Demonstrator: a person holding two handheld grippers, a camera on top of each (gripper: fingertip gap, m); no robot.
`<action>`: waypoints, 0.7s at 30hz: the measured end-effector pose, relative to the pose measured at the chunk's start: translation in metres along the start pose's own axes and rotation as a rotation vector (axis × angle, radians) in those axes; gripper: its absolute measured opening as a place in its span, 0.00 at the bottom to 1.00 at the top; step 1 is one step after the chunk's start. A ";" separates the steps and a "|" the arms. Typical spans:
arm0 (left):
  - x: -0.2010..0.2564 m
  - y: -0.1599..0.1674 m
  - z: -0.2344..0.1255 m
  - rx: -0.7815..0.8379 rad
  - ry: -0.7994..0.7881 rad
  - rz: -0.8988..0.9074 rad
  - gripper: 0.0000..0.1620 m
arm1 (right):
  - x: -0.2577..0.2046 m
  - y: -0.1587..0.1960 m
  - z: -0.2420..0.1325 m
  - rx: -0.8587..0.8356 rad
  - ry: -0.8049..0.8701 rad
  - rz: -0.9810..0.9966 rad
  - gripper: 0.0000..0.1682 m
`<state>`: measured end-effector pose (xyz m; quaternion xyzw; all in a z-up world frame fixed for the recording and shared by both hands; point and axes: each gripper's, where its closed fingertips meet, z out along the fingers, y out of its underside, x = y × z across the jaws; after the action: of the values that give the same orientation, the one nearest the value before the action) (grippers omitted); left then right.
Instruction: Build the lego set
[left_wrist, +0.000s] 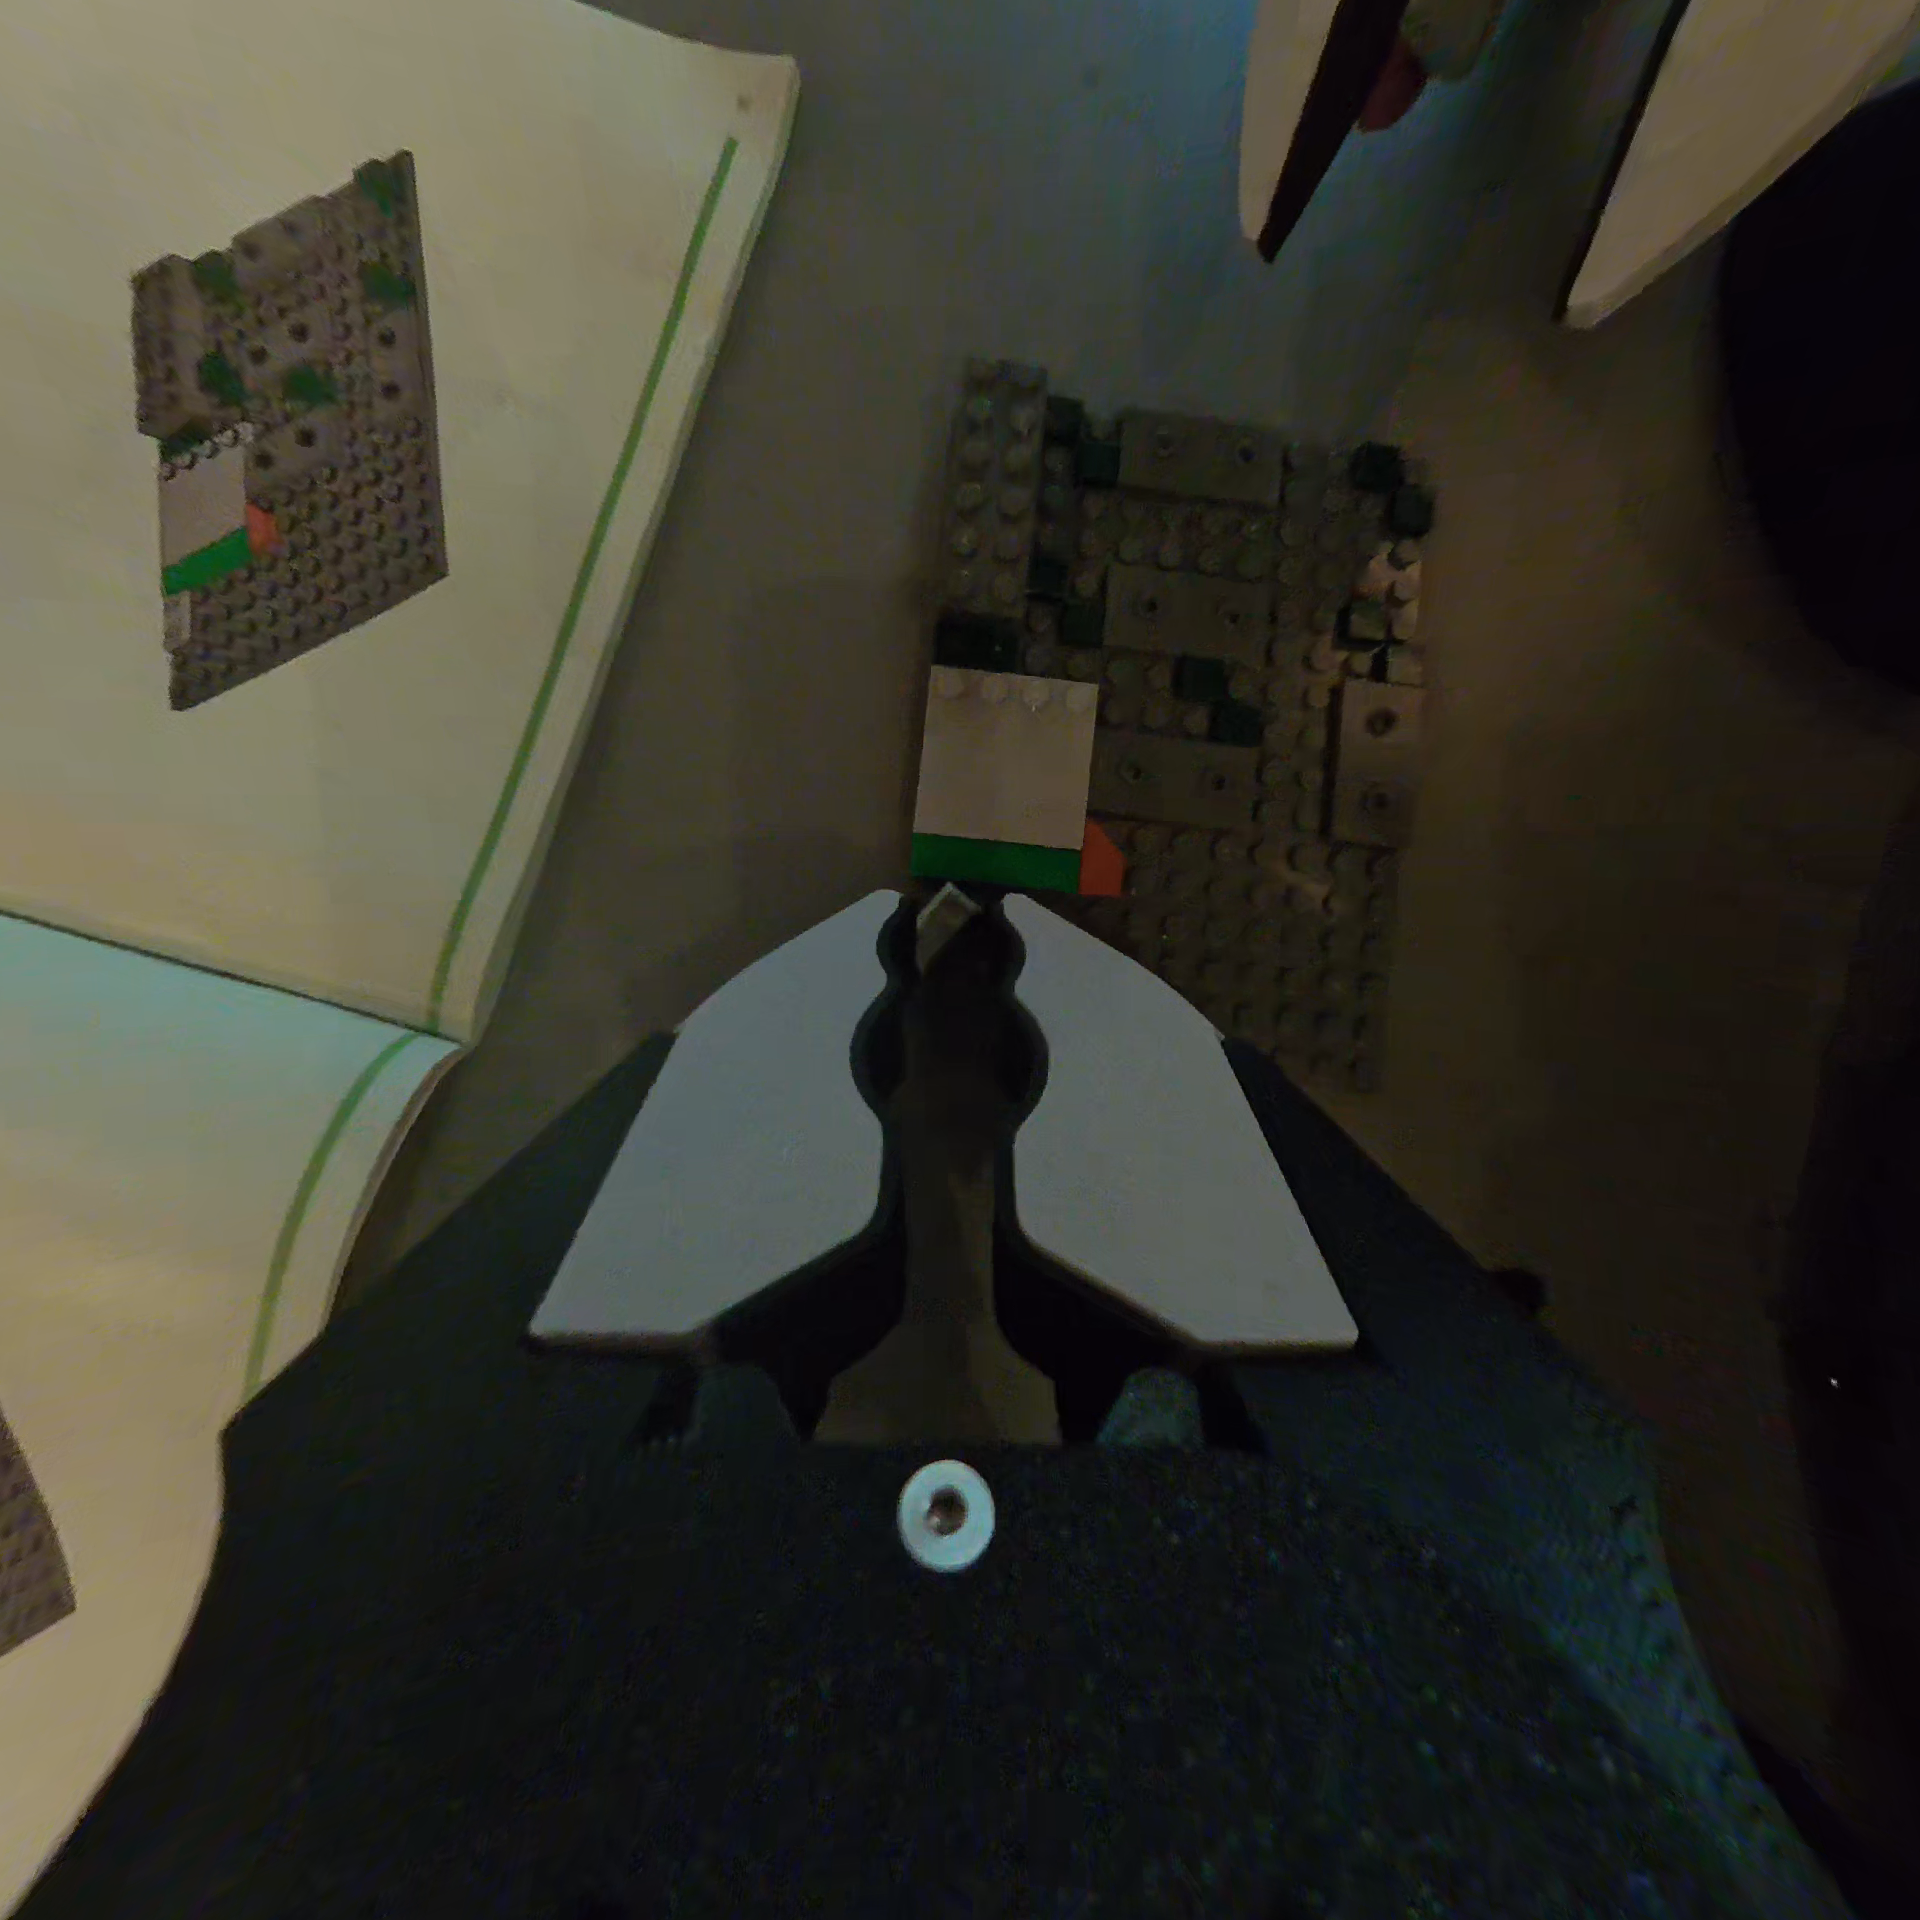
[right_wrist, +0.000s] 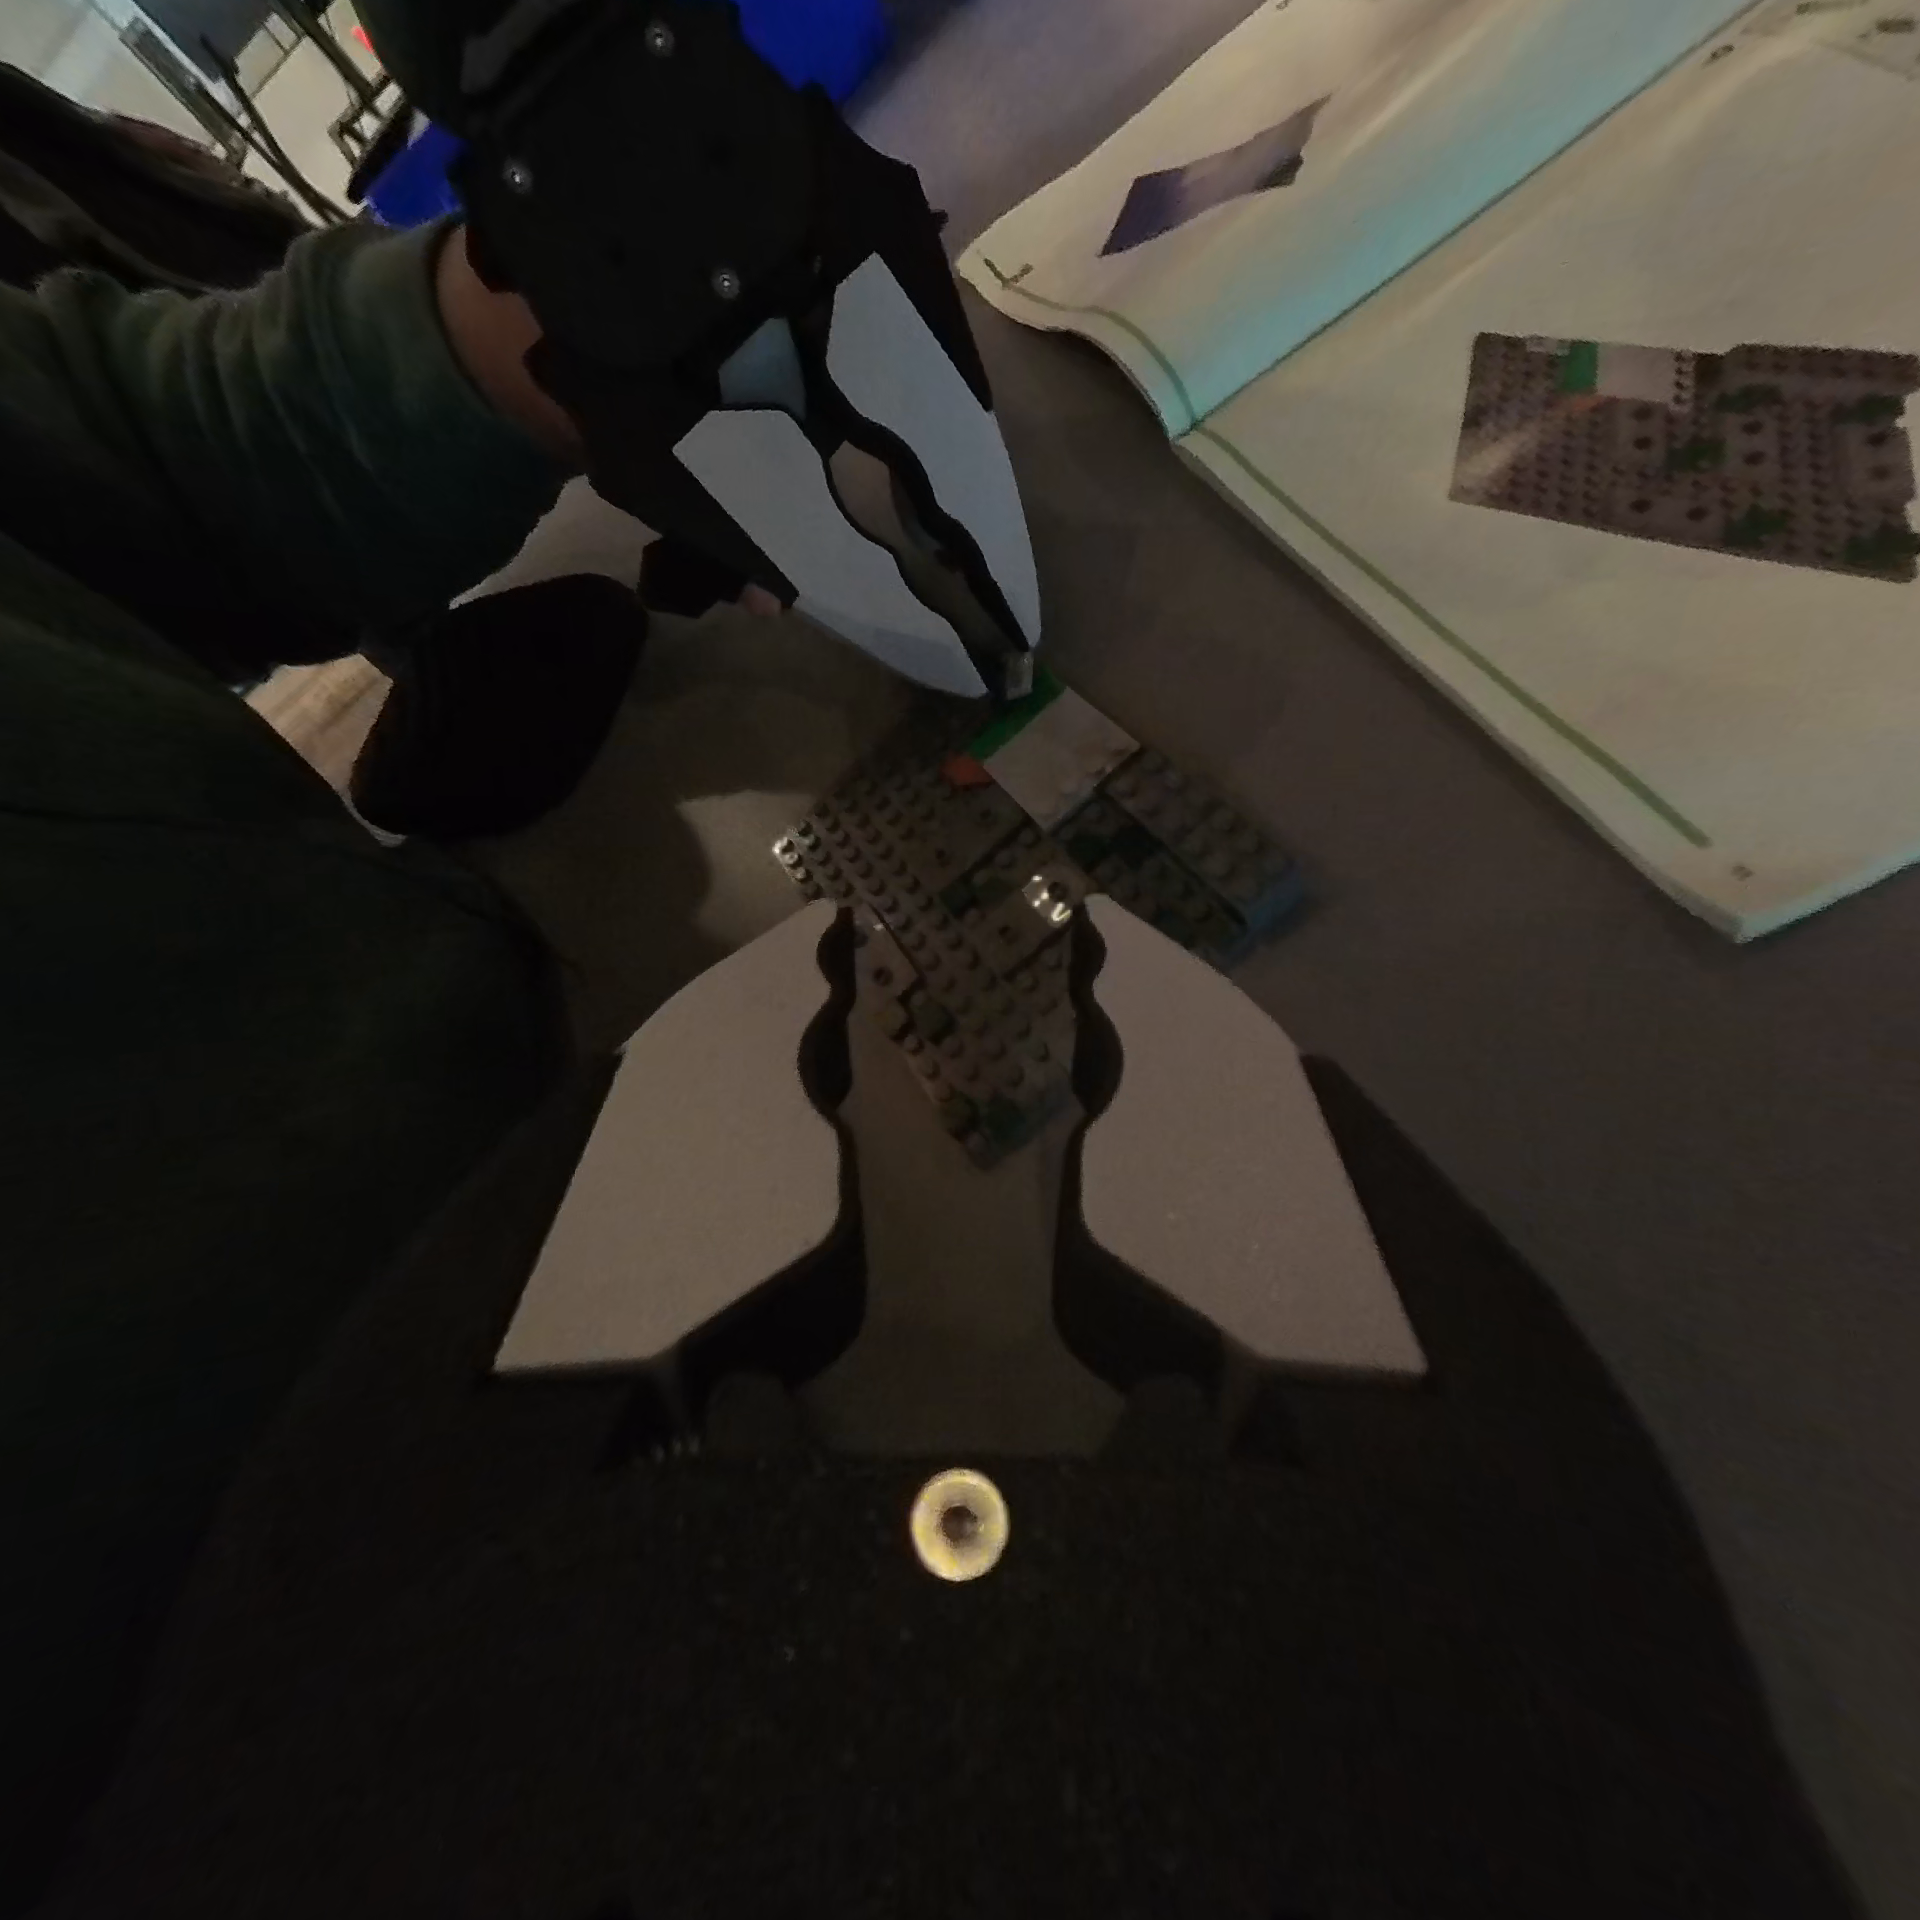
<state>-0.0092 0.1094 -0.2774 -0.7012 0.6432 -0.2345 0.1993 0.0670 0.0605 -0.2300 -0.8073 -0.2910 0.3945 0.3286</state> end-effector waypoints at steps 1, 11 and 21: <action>0.000 0.000 -0.002 0.003 -0.008 0.005 0.08 | -0.001 -0.002 0.001 -0.002 0.000 -0.016 0.22; 0.002 0.004 -0.029 0.129 -0.091 -0.046 0.06 | 0.001 -0.018 0.063 -0.219 0.097 -0.382 0.18; 0.011 0.024 -0.050 0.302 -0.164 -0.147 0.03 | 0.013 -0.016 0.110 -0.391 0.083 -0.449 0.11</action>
<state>-0.0569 0.0977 -0.2504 -0.7253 0.5291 -0.2843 0.3365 -0.0206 0.1131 -0.2760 -0.7861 -0.5191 0.2150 0.2575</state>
